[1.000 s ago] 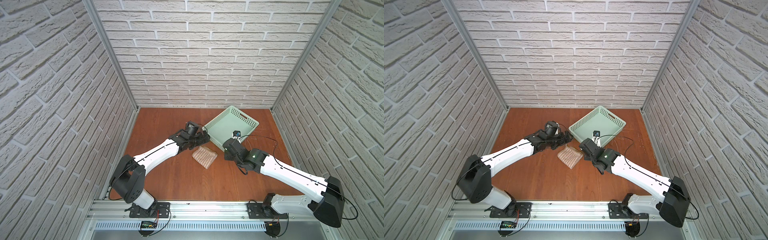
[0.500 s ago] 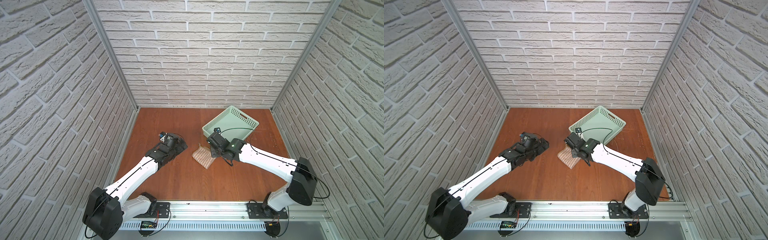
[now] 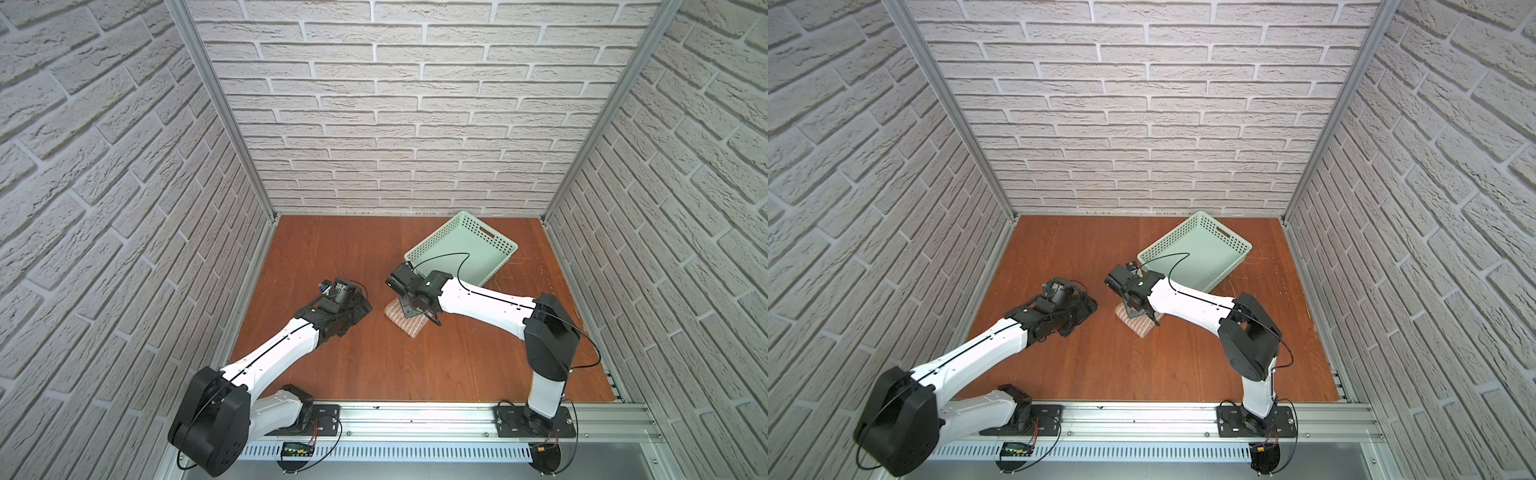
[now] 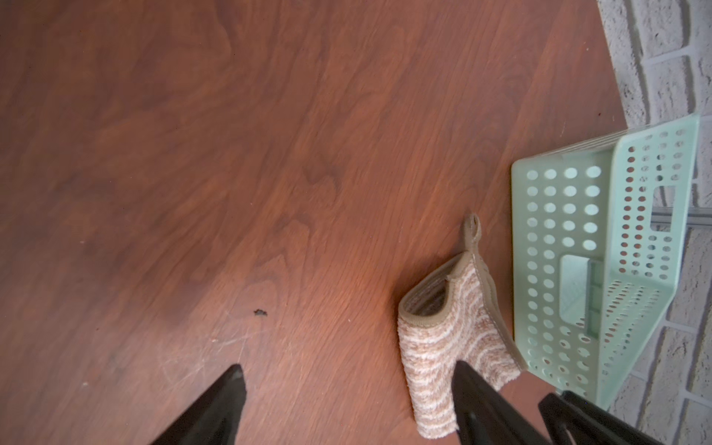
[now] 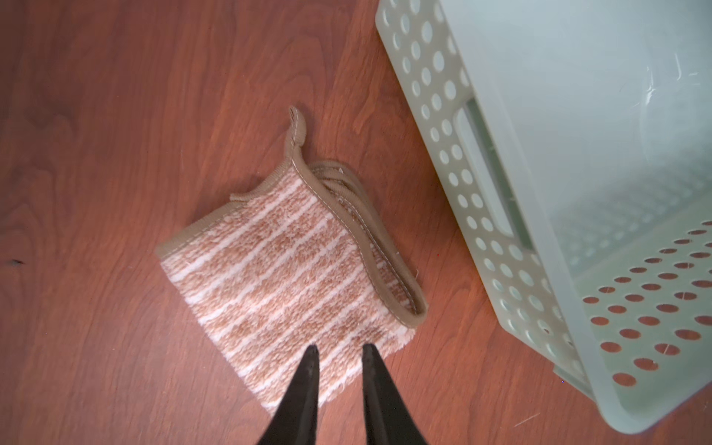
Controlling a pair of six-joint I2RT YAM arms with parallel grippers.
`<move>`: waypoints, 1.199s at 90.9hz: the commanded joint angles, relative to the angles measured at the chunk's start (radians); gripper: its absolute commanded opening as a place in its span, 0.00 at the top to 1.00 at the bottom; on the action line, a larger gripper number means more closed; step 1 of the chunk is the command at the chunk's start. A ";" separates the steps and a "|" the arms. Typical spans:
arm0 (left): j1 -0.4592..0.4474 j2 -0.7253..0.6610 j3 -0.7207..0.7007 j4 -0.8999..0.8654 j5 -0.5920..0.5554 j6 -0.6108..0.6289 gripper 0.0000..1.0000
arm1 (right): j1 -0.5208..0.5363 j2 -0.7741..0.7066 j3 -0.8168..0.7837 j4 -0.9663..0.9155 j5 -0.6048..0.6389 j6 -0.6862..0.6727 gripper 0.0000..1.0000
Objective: Fold the square dishcloth
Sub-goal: Smooth out the cleaning item at the center of the board.
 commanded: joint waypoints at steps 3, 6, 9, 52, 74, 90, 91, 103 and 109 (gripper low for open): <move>-0.037 0.071 0.039 0.064 0.050 0.041 0.16 | -0.033 0.008 0.004 -0.012 -0.023 0.014 0.69; -0.047 0.092 0.058 0.064 0.053 0.051 0.16 | -0.039 0.010 0.003 -0.009 -0.031 0.015 0.67; -0.058 0.116 0.076 0.063 0.053 0.059 0.16 | -0.044 0.014 0.002 -0.004 -0.039 0.016 0.65; -0.110 0.391 0.207 0.160 0.161 0.063 0.23 | -0.100 0.041 -0.064 0.023 -0.069 0.067 0.59; -0.109 0.420 0.227 0.150 0.150 0.059 0.24 | -0.105 0.033 -0.110 0.056 -0.083 0.091 0.81; -0.102 0.431 0.225 0.142 0.138 0.056 0.28 | -0.105 -0.007 -0.133 0.056 -0.067 0.106 0.97; -0.101 0.433 0.224 0.143 0.138 0.055 0.29 | -0.106 -0.010 -0.135 0.056 -0.065 0.108 0.97; -0.095 0.448 0.224 0.147 0.136 0.052 0.31 | -0.105 -0.053 -0.169 0.065 -0.046 0.128 0.97; -0.091 0.458 0.228 0.148 0.136 0.051 0.32 | -0.105 -0.070 -0.188 0.077 -0.044 0.146 0.97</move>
